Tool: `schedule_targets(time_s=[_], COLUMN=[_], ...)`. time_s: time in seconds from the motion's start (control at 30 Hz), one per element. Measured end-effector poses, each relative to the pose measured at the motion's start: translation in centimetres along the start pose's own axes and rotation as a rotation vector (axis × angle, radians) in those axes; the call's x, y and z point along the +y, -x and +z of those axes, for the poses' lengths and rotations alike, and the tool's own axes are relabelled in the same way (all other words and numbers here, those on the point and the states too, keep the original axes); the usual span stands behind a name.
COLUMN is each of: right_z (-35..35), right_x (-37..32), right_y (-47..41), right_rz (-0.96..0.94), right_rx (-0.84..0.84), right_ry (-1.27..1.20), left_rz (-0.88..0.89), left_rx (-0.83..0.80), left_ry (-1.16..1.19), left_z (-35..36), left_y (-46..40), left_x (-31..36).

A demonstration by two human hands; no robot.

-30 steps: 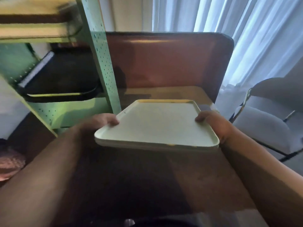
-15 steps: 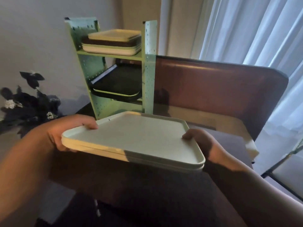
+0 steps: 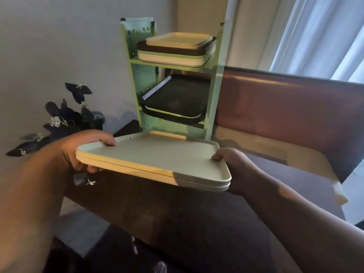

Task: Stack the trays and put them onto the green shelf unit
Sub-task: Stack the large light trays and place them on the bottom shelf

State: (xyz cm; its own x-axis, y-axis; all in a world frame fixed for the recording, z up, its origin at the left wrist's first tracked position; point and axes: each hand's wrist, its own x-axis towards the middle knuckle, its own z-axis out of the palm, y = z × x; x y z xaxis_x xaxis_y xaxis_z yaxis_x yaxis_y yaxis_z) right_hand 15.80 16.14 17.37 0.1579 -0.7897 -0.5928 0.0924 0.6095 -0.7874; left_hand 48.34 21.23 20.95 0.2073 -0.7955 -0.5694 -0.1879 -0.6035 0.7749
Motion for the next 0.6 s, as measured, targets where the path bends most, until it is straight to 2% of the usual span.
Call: schedule_targets(time_s=[0.2, 0.27, 0.37, 0.6], right_z=[4.7, 6.1, 7.9, 7.1], right_x=[0.8, 1.3, 0.6, -0.6], right_y=[-4.6, -6.3, -8.8, -11.2], right_rz=[0.041, 0.023, 0.021, 0.098], right_rx=[0.127, 0.214, 0.278, 0.426], right_ry=[0.111, 0.210, 0.207, 0.203], left_rz=[-0.086, -0.018, 0.144, 0.121], left_rx=[-0.065, -0.030, -0.012, -0.175], left_ry=[0.041, 0.014, -0.145, -0.196], left_z=[-4.5, -5.9, -8.0, -8.9], left_y=[-4.8, -6.6, -9.2, -14.1], left_x=[-0.6, -0.7, 0.2, -0.5])
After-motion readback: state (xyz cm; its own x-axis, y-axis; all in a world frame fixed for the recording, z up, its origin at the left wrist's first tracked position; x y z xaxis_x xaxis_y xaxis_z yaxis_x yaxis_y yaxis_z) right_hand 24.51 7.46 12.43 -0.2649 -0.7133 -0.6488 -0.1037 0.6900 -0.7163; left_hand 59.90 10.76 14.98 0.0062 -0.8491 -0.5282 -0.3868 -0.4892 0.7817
